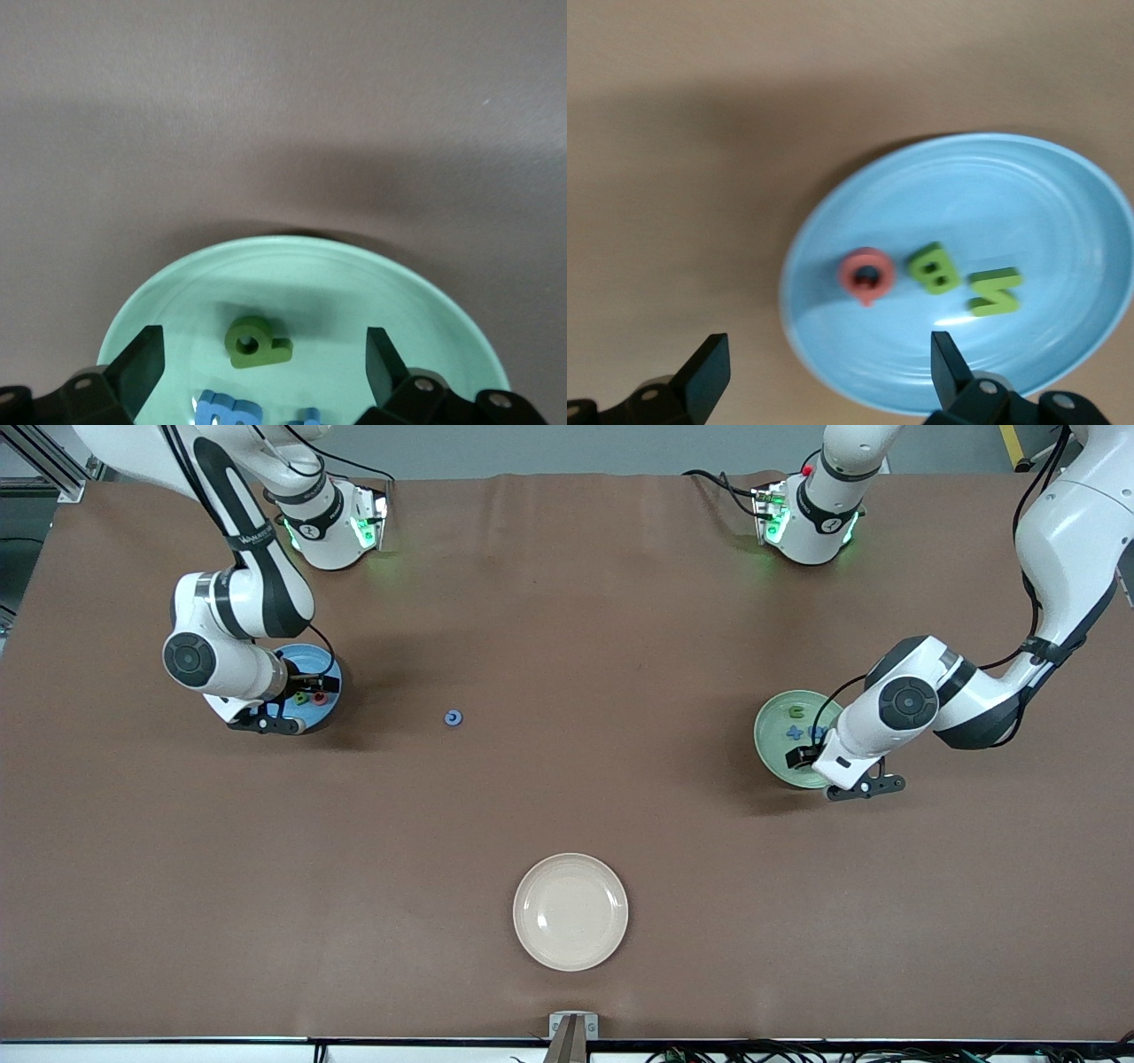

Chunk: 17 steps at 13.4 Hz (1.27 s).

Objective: Sort uppercase to blue plate, lowercase to green plate
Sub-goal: 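Grasp the blue C with the right gripper while the left gripper withdraws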

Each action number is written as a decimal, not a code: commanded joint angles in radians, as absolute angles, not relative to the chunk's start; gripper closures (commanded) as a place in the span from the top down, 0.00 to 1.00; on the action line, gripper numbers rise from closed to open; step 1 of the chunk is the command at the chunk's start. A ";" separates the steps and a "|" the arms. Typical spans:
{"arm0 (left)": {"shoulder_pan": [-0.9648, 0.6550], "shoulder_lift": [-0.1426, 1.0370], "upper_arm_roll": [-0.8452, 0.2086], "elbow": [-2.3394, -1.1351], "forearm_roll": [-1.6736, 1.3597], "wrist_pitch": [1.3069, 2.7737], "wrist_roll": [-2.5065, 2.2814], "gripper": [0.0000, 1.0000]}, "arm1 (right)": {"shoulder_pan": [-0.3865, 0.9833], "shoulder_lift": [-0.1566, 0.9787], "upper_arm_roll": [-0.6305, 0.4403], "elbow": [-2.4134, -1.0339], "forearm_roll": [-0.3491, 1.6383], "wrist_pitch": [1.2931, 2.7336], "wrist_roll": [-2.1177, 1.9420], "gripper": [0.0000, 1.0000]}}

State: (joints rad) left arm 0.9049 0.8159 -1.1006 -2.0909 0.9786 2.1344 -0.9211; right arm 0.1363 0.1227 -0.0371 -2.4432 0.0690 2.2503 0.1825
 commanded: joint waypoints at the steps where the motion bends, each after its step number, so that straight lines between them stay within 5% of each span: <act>1: 0.900 0.802 -1.115 -2.079 0.956 2.134 -0.908 1.00 | 0.272 0.098 -0.035 -2.398 0.118 2.238 0.439 1.00; 5: 0.900 0.795 -1.115 -2.065 0.931 2.131 -0.897 1.00 | 0.431 0.141 -0.035 -2.287 0.144 2.255 0.747 1.00; 8: 0.885 0.663 -1.089 -2.078 0.720 2.192 -0.716 1.00 | 0.521 0.184 -0.037 -2.290 0.256 2.412 0.805 1.00; 14: 0.657 0.303 -0.764 -2.149 0.180 2.232 -0.139 1.00 | 0.613 0.340 -0.038 -2.295 0.258 2.657 0.934 1.00; 17: 0.652 0.204 -0.720 -2.180 0.082 2.232 0.000 1.00 | 0.633 0.400 -0.040 -2.296 0.258 2.732 0.945 0.97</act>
State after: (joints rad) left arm 0.6574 0.3089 -0.7585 -2.1238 0.1410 2.2082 -0.0865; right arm 0.6058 0.3638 -0.0264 -2.3084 0.2355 2.6952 0.9330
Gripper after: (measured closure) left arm 0.000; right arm 0.004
